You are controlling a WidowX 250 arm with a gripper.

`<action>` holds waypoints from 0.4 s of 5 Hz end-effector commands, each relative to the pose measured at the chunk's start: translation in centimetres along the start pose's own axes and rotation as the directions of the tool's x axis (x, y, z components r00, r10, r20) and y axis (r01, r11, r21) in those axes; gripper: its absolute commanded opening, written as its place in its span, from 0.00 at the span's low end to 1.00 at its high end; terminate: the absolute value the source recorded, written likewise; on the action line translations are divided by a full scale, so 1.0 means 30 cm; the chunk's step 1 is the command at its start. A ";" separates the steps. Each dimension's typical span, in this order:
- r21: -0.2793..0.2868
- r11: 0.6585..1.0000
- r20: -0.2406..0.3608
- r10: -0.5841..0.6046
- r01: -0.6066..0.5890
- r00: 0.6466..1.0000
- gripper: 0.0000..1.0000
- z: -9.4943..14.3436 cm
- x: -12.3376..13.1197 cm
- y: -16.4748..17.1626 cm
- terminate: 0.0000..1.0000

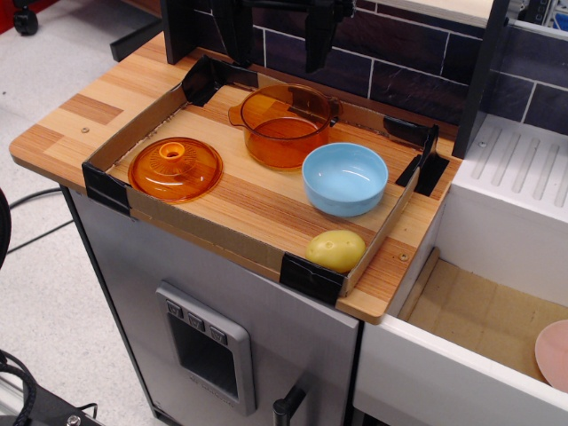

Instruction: Put lid on pot

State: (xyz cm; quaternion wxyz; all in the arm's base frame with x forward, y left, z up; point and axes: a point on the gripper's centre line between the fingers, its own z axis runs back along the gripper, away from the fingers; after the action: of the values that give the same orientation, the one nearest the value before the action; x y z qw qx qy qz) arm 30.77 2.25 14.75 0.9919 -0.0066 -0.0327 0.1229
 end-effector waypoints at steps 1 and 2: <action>0.000 1.000 0.000 0.000 0.000 1.000 1.00 0.000 0.000 0.000 0.00; -0.005 0.996 0.026 -0.084 0.084 0.996 1.00 0.008 0.017 0.071 0.00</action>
State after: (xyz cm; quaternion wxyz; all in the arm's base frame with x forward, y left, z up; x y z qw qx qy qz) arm 30.56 4.28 13.68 0.9969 -0.0107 -0.0232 0.0748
